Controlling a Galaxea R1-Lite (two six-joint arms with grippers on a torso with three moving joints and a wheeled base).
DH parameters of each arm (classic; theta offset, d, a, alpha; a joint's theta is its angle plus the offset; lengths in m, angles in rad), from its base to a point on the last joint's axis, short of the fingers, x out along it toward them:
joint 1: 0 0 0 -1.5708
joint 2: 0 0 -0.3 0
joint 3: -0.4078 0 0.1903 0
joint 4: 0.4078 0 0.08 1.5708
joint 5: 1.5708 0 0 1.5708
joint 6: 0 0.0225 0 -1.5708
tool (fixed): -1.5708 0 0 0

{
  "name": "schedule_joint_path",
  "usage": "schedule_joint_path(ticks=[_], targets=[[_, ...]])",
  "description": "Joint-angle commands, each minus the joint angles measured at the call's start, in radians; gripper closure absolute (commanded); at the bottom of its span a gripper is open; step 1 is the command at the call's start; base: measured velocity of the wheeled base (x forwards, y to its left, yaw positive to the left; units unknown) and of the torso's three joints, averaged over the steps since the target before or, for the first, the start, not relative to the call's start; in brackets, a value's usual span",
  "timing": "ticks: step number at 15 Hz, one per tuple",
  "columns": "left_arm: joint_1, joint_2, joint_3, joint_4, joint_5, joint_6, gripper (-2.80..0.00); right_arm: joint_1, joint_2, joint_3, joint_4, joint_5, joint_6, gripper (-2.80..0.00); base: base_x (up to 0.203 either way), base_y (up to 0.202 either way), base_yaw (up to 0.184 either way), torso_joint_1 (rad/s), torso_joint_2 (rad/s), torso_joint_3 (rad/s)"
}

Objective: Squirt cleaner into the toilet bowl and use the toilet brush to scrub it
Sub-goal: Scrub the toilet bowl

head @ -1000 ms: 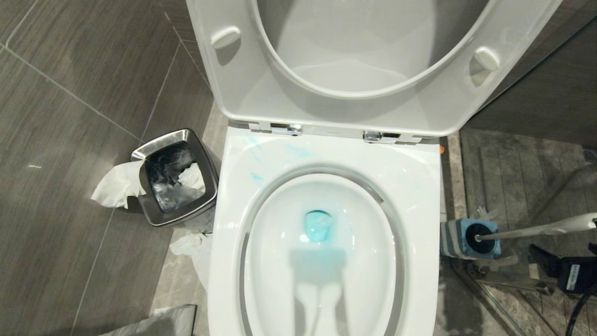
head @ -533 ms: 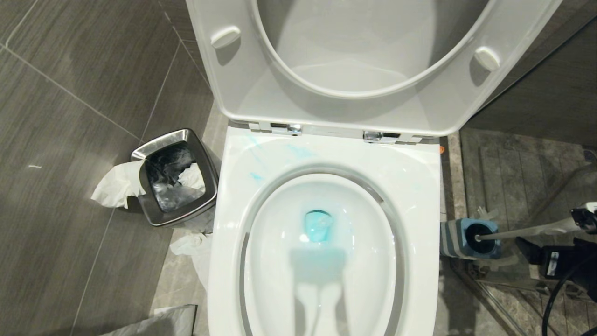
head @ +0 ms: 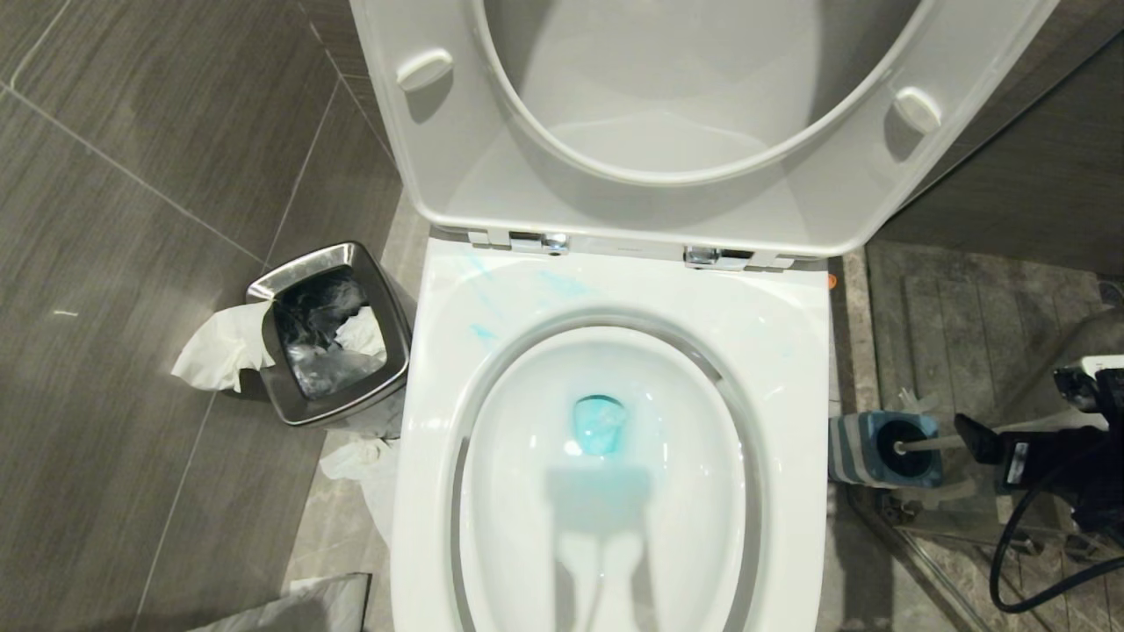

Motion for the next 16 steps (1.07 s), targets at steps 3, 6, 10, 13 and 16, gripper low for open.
schedule_joint_path(ticks=[3, 6, 10, 13, 16], targets=[[-0.001, 0.001, 0.000, 0.000, 0.000, 0.000, 0.00, 0.000, 0.025, -0.006, -0.060, 0.004, -0.009, -2.80, 0.000, 0.000, 0.000, 0.000, 0.00, 0.000], [0.000, 0.001, 0.000, 0.000, 0.000, 0.000, 0.00, 0.000, 0.031, -0.005, -0.060, 0.004, -0.009, -2.80, 0.000, 0.000, 0.000, 0.000, 0.00, 0.000], [-0.001, 0.001, 0.000, 0.000, 0.000, 0.000, 0.00, 0.000, 0.050, -0.006, -0.059, 0.004, -0.006, -2.80, 0.000, 0.000, 0.000, 0.000, 0.00, 0.000], [0.001, 0.001, 0.000, 0.000, 0.000, 0.000, 0.00, 0.000, 0.076, -0.011, -0.059, 0.004, -0.006, -2.80, 0.000, 0.000, 0.000, 0.000, 0.00, 0.000], [-0.001, 0.001, 0.000, 0.000, 0.000, 0.000, 0.00, 0.000, 0.103, -0.052, -0.061, 0.004, -0.006, -2.80, 0.000, 0.000, 0.000, 0.000, 0.00, 0.000]])
